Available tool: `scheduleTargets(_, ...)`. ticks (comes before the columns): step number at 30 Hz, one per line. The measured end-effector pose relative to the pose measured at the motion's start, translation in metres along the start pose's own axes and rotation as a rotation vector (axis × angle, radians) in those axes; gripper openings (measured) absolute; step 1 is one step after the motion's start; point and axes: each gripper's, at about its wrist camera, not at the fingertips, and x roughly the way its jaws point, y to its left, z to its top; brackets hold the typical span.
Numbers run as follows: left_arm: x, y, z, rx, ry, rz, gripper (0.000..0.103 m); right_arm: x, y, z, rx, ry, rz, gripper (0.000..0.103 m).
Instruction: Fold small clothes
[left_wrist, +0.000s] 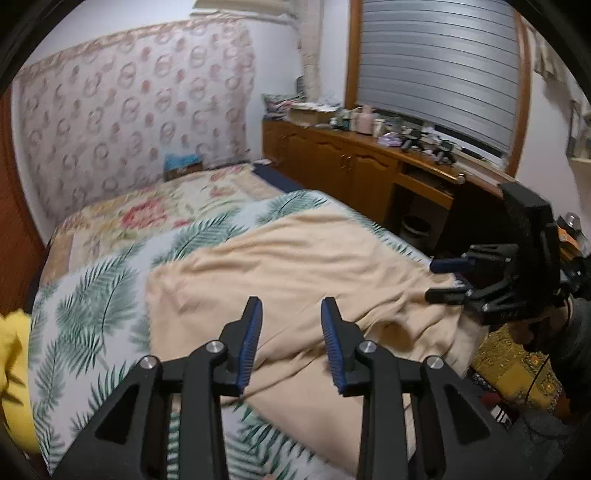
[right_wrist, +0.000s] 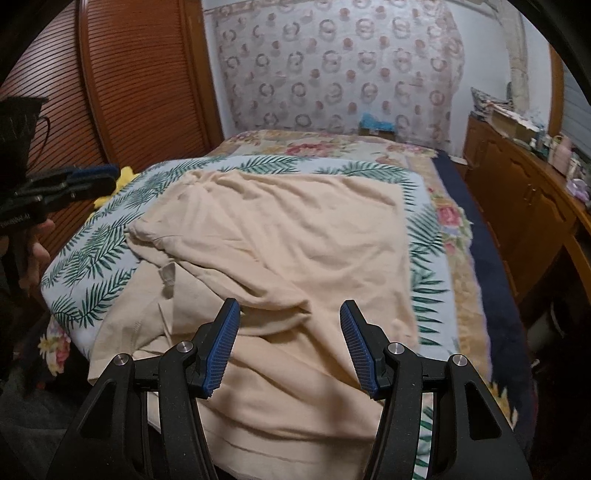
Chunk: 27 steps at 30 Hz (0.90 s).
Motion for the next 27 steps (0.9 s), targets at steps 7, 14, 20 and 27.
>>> scheduleTargets(7,0.004,0.033,-0.041,-0.074,0.034,0.032,0.032,0.030,0.013,0.015,-0.035,0.036,0.033,0.058)
scheduleTargets(14,0.012,0.053,-0.071,-0.135,0.067,0.051,0.032,0.059,0.018,0.011,-0.059,0.115,0.073,0.058)
scheduleTargets(20,0.015,0.062,-0.082,-0.159,0.075,0.059,0.033,0.060,0.029,0.006,-0.095,0.128,0.100,0.054)
scheduleTargets(27,0.014,0.063,-0.085,-0.170,0.071,0.062,0.033,0.065,0.038,0.006,-0.166,0.141,0.084,0.015)
